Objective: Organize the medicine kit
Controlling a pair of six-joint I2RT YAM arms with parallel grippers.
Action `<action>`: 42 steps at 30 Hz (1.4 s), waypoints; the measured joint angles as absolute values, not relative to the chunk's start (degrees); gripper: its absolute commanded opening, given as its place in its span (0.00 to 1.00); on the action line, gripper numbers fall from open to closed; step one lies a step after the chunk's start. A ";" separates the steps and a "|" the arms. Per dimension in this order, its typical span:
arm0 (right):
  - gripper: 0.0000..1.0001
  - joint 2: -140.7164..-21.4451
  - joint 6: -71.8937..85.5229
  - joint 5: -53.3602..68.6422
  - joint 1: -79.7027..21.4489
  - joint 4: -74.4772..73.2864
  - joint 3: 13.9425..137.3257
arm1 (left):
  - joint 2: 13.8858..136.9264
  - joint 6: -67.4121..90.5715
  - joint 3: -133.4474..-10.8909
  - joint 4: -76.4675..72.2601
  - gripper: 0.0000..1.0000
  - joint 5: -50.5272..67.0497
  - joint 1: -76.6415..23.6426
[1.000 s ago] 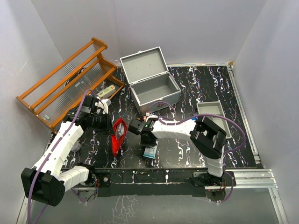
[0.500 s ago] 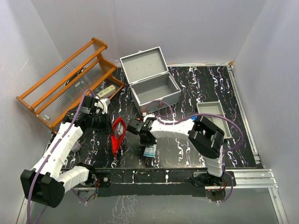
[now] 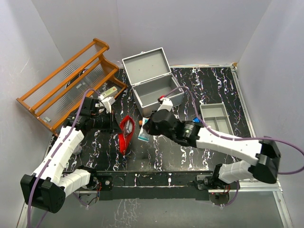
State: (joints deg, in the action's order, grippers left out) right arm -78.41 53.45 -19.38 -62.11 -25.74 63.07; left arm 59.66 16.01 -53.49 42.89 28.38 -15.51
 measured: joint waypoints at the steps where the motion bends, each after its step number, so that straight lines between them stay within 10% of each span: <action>1: 0.00 -75.55 52.53 -19.11 -62.08 -22.39 61.45 | 59.68 16.01 -53.36 42.11 0.00 29.28 -15.51; 21: 0.00 -70.63 42.04 -2.24 -61.82 21.26 48.97 | 59.96 14.87 -51.70 32.62 0.00 44.64 -15.51; 42: 0.08 -74.41 41.95 -4.10 -61.80 33.61 37.82 | 60.45 15.59 -51.70 33.45 0.00 48.95 -15.51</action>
State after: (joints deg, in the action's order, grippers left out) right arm -74.41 41.95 -4.10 -61.80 33.61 37.82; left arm 60.45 15.59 -51.70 33.45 48.95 -15.51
